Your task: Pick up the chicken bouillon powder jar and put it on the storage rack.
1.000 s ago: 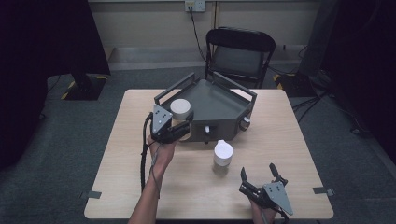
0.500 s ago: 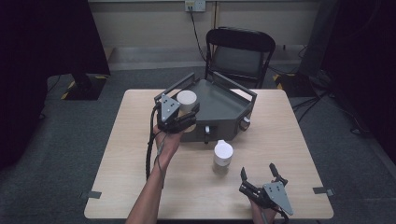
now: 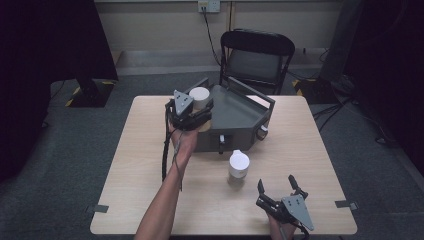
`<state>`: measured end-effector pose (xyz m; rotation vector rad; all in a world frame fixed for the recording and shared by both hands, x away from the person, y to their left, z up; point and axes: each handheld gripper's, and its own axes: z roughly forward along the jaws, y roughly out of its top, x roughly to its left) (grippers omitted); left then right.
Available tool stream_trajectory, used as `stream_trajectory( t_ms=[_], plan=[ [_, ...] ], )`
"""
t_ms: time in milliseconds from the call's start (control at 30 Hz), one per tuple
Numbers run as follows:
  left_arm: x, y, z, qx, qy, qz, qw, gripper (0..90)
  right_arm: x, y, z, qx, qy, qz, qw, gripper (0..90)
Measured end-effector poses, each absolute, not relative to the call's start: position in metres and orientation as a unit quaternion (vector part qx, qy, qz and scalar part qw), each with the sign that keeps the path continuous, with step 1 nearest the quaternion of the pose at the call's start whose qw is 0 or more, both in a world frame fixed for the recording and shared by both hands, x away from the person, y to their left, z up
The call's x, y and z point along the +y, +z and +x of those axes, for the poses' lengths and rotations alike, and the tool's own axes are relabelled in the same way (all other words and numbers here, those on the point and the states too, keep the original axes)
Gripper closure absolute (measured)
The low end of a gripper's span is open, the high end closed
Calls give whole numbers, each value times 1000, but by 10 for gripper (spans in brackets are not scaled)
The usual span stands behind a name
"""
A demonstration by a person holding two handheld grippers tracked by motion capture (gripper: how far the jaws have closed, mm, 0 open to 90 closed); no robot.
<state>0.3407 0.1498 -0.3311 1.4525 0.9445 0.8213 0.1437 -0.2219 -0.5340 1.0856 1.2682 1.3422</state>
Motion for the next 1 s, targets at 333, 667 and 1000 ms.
stream_trajectory(
  t_ms=[333,667,1000],
  plan=[
    [141,-324,361,417,351,624,560,349,-222,-534,144,520,551,444,478,7],
    [137,-330,369,420,346,636,547,349,-223,-534,144,520,551,444,478,7],
    [135,-333,368,426,344,640,539,348,-223,-534,144,521,551,444,478,7]
  ],
)
